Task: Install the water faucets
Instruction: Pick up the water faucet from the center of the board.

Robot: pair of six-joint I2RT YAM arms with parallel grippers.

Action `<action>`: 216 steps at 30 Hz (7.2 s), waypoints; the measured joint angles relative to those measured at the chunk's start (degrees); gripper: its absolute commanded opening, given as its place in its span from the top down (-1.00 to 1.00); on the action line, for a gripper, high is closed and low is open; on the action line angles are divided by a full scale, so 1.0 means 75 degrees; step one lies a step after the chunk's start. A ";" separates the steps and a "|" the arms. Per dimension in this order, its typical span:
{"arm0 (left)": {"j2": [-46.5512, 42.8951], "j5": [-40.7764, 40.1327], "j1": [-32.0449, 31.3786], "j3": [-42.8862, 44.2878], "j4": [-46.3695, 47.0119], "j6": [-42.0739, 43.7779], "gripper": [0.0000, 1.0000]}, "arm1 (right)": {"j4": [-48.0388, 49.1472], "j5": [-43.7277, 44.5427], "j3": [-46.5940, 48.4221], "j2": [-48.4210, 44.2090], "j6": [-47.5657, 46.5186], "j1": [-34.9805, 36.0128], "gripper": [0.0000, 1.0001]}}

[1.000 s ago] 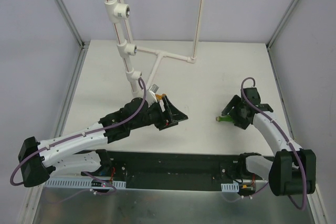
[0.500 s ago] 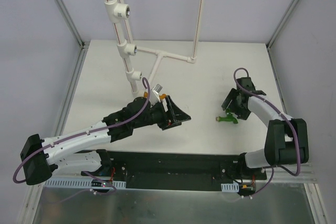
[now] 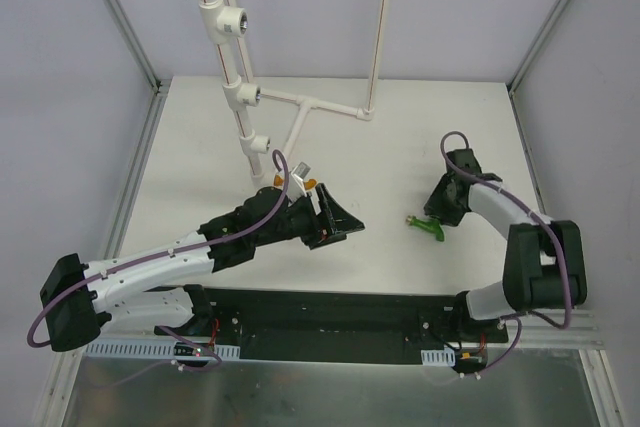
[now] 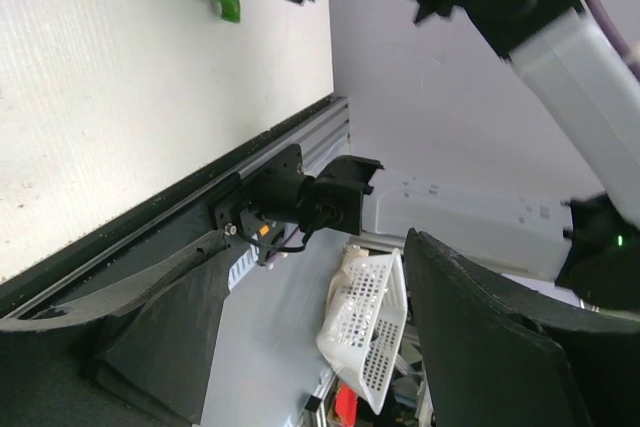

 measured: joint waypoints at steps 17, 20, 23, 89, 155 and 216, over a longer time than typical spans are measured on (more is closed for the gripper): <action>0.0221 -0.1699 -0.0169 0.0318 -0.0122 0.0082 -0.36 | -0.1163 0.0431 0.0230 -0.5251 0.3381 0.3124 1.00; 0.0350 -0.1953 -0.0245 0.0507 -0.0111 0.0152 -0.36 | -0.1349 0.0420 0.0294 -0.5100 0.3512 0.3351 1.00; 0.0522 -0.2122 -0.0271 0.0723 -0.0061 0.0271 -0.36 | -0.1411 0.0323 0.0306 -0.4975 0.3622 0.3506 1.00; -0.0163 0.0090 -0.0498 0.0568 0.2273 0.0414 1.00 | 0.2442 -0.4159 -0.1227 -0.8810 0.0595 0.4284 -0.62; 0.1483 0.0256 -0.0358 0.0833 0.5208 0.0796 1.00 | 0.3115 -0.4368 -0.1480 -0.8536 0.0953 0.4354 1.00; 0.0679 -0.0886 -0.0656 0.0711 0.2757 0.1317 -0.88 | 0.2661 -0.3293 -0.1349 -0.8568 0.0221 0.4342 1.00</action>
